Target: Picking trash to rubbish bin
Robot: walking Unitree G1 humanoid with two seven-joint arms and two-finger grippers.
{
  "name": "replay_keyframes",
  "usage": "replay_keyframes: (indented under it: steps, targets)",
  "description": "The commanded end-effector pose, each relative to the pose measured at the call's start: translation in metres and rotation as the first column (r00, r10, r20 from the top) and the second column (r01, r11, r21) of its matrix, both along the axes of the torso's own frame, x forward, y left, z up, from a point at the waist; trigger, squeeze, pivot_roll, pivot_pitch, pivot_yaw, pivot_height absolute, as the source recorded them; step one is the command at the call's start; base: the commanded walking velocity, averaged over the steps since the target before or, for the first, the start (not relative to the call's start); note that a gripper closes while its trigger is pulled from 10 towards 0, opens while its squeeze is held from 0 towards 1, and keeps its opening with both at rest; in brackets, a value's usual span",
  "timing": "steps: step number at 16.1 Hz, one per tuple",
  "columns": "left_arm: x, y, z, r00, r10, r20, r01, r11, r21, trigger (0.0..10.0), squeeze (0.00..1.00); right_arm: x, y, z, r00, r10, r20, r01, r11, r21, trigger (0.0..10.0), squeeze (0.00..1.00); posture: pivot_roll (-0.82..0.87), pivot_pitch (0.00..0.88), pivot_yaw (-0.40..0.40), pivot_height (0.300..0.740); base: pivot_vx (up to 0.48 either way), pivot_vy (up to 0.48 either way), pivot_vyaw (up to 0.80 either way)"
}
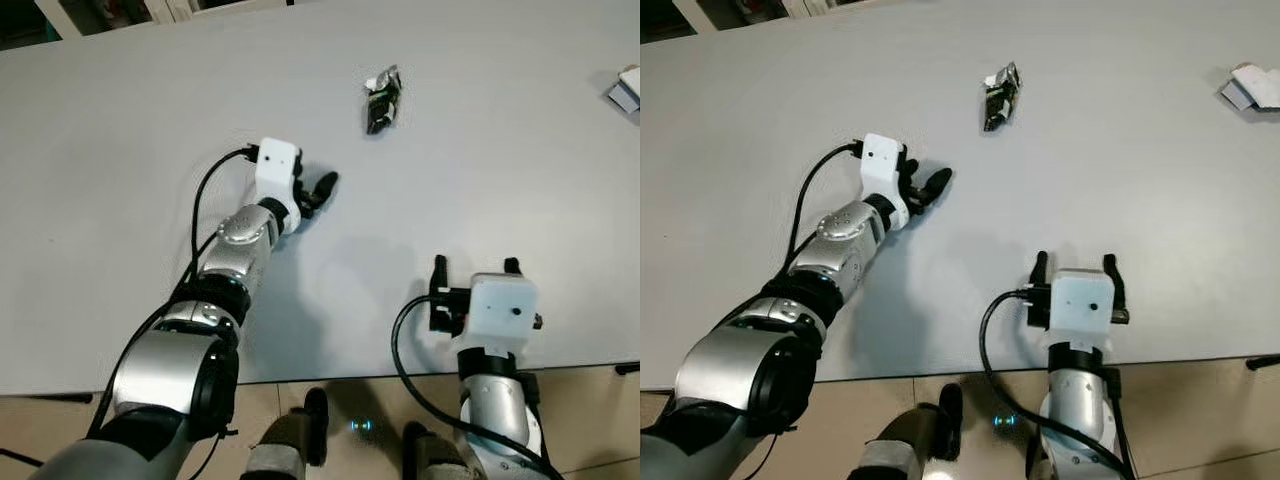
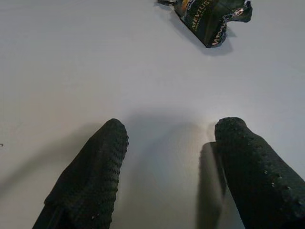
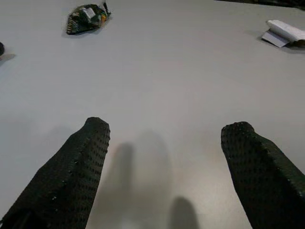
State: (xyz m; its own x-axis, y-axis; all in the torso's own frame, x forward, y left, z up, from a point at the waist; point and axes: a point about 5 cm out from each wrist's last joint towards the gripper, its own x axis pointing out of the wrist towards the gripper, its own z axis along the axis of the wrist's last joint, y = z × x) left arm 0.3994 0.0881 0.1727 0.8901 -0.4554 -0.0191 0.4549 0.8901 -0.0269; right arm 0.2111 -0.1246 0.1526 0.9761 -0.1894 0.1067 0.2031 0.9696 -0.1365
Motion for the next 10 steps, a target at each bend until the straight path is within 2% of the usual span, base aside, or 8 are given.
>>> replay_keyframes:
  steps: [1, 7, 10]
  targets:
    - [-0.0023, 0.0076, -0.0131, 0.998, 0.016, -0.060, -0.016, 1.000, 0.009, 10.0, 0.00, -0.0009, 0.0046, -0.0015, 1.000, 0.012, -0.002, -0.012, 1.000, 0.027, 10.0, 0.00, -0.03, 0.246, 0.142, 0.740, 0.000, 0.480, 0.00]
    - [-0.0012, 0.0085, -0.0106, 0.998, 0.020, -0.055, -0.018, 1.000, 0.025, 10.0, 0.00, 0.0023, 0.0044, -0.0001, 1.000, 0.009, 0.008, -0.009, 1.000, 0.029, 10.0, 0.00, -0.02, 0.244, 0.145, 0.740, 0.000, 0.480, 0.00]
    - [-0.0018, 0.0064, -0.0086, 1.000, -0.008, -0.030, 0.009, 0.999, 0.033, 10.0, 0.00, 0.0027, 0.0031, 0.0001, 1.000, -0.004, 0.011, 0.004, 0.999, 0.031, 10.0, 0.00, -0.02, 0.237, 0.144, 0.740, 0.000, 0.000, 0.00]
